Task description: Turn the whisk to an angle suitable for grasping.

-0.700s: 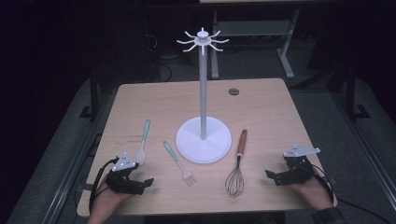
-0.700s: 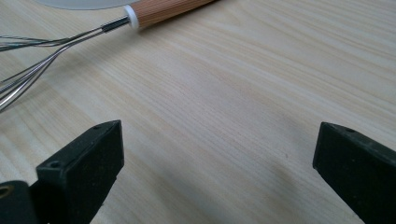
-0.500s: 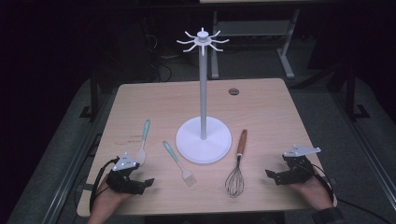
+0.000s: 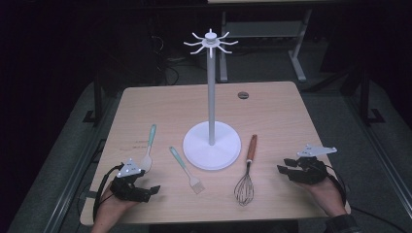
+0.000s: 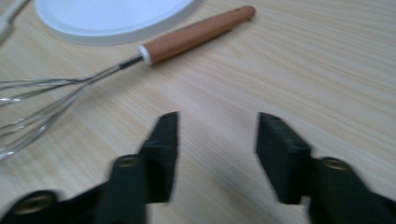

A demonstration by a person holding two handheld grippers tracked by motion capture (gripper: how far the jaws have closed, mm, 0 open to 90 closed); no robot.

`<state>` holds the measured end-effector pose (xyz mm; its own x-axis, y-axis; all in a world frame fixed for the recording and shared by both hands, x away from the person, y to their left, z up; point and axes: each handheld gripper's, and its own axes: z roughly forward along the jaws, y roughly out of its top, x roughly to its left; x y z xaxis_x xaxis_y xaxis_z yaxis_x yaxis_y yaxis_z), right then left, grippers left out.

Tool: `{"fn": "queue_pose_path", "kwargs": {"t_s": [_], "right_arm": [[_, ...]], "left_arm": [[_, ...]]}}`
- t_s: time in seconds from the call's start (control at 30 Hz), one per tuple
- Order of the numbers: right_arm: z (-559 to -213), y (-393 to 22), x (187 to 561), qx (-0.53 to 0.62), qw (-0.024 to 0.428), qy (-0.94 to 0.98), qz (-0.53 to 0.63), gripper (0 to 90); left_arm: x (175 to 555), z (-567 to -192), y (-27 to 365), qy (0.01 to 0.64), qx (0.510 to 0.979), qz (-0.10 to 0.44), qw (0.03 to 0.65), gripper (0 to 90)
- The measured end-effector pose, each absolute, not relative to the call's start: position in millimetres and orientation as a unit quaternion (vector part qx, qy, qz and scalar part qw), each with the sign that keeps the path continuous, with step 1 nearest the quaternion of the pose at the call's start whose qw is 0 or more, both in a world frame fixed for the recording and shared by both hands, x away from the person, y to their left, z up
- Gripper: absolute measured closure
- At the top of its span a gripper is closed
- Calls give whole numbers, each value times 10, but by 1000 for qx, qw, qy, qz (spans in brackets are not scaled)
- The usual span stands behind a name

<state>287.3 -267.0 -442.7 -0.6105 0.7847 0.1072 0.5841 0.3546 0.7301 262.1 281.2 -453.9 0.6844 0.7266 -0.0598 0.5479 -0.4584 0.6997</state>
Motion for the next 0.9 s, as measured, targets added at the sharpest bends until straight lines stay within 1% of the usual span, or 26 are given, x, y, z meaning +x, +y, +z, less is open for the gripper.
{"fn": "queue_pose_path", "kwargs": {"t_s": [0.07,0.13,0.23,0.5,0.9], "right_arm": [[-4398,-2627,2882,415,127,814,386,797],[-4366,-2582,2894,408,120,815,395,897],[-4343,-2495,2936,400,109,818,398,898],[-4312,-2280,3054,369,108,833,398,898],[-4330,-1765,3196,325,70,857,394,899]], "left_arm": [[2621,-4540,2810,377,845,124,358,134],[2620,-4539,2809,378,845,124,358,134],[2623,-4539,2808,378,845,124,358,135],[2622,-4540,2808,377,845,122,358,137],[2625,-4546,2807,377,848,119,353,138]]}}
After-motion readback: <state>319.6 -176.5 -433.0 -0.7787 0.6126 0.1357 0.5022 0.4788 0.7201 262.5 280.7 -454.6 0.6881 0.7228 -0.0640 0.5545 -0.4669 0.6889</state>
